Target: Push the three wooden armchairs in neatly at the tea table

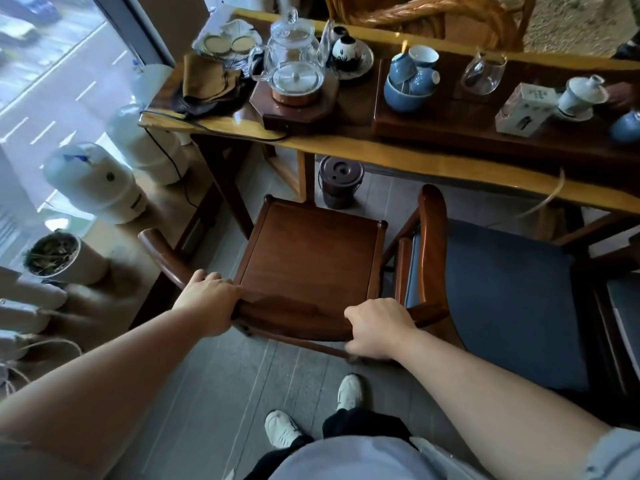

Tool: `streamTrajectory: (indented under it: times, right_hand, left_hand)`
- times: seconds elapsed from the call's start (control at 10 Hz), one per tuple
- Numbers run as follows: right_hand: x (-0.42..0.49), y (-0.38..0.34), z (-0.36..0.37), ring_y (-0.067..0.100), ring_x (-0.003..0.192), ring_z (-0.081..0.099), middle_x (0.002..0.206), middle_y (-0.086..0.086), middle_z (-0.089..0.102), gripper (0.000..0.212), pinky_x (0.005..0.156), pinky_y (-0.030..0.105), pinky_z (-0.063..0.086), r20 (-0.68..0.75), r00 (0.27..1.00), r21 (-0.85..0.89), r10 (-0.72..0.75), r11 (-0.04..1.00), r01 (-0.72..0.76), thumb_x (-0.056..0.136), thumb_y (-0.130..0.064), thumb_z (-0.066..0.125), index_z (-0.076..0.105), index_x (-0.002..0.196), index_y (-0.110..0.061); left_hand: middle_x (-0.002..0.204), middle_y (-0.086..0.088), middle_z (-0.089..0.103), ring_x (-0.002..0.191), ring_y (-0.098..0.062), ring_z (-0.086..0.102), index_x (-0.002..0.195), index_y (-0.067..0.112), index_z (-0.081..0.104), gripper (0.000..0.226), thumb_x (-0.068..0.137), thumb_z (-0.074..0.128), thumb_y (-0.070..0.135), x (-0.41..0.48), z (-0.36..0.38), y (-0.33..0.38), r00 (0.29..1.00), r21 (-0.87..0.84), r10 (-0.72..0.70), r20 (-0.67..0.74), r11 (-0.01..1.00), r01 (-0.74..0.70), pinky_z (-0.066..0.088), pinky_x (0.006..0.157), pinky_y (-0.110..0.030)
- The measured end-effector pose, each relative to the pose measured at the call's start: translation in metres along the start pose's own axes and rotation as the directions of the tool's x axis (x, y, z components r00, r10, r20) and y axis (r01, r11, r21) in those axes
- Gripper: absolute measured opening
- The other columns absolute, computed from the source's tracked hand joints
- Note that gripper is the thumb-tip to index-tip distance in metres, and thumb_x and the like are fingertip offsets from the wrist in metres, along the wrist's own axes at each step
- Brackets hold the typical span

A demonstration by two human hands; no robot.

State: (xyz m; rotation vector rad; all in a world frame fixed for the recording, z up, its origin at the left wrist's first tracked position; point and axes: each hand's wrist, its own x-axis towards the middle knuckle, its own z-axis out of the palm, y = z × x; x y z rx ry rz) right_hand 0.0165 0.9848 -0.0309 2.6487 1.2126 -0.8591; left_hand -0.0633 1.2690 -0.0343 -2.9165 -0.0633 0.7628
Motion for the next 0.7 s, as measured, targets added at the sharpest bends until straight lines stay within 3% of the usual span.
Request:
streamTrajectory:
  times: [0.2,0.3,0.4,0.5,0.6,0.7]
  right_hand:
    - [-0.004,0.017,0.008,0.027,0.084,0.064,0.087,0.000,0.064,0.038,0.065,0.036,0.044,-0.008,0.996,-0.010,-0.091,0.996,0.091,0.084,-0.057,0.056,0.057,0.096,-0.021]
    - [-0.004,0.022,0.007,0.023,0.093,0.063,0.102,-0.002,0.067,0.060,0.073,0.039,0.050,0.025,0.991,0.055,-0.129,0.990,0.127,0.082,-0.076,0.046,0.056,0.111,-0.024]
    - [-0.007,0.029,-0.006,0.022,0.116,0.057,0.133,-0.002,0.059,0.077,0.088,0.044,0.050,0.048,0.991,0.177,-0.126,0.977,0.116,0.082,-0.081,0.040,0.043,0.137,-0.028]
    - [-0.005,0.036,-0.029,0.023,0.130,0.046,0.149,-0.001,0.044,0.078,0.097,0.045,0.046,-0.040,0.995,0.152,-0.094,0.983,0.099,0.086,-0.075,0.043,0.030,0.148,-0.029]
    - [0.002,0.046,-0.063,0.024,0.139,0.034,0.159,0.002,0.030,0.078,0.107,0.046,0.038,-0.148,0.988,0.094,-0.048,0.994,0.063,0.089,-0.068,0.047,0.021,0.152,-0.028]
    - [-0.001,0.050,-0.104,0.027,0.145,0.025,0.163,0.005,0.021,0.083,0.112,0.047,0.029,-0.329,0.944,-0.005,0.014,1.000,-0.017,0.089,-0.067,0.048,0.016,0.154,-0.027]
  left_hand:
    - [0.100,0.014,0.059,0.108,-0.015,0.050,0.103,0.039,0.056,0.023,0.081,0.058,0.035,-0.004,0.000,0.014,0.999,0.048,0.010,0.033,0.999,-0.011,0.035,0.093,-0.035]
    - [0.104,0.012,0.059,0.110,-0.017,0.052,0.109,0.037,0.052,0.036,0.076,0.061,0.050,-0.008,-0.006,0.014,0.995,0.025,0.031,0.099,0.999,-0.034,0.033,0.098,-0.037]
    - [0.118,0.007,0.057,0.114,-0.019,0.052,0.126,0.033,0.045,0.068,0.071,0.056,0.072,-0.007,-0.026,0.014,0.969,-0.119,0.092,0.228,0.991,-0.066,0.038,0.100,-0.042]
    - [0.141,-0.003,0.046,0.128,-0.025,0.043,0.140,0.028,0.036,0.080,0.078,0.036,0.078,-0.005,-0.052,0.014,0.990,-0.100,0.125,0.064,0.988,-0.118,0.038,0.105,-0.044]
    - [0.151,-0.013,0.036,0.137,-0.032,0.032,0.145,0.019,0.033,0.083,0.081,0.025,0.070,0.006,-0.085,0.012,0.929,0.035,0.185,-0.321,0.982,-0.184,0.026,0.112,-0.045]
    - [0.156,-0.015,0.025,0.143,-0.033,0.019,0.149,0.019,0.024,0.079,0.086,0.033,0.065,0.017,-0.126,0.008,0.881,0.134,0.194,-0.431,0.979,-0.150,0.016,0.115,-0.047]
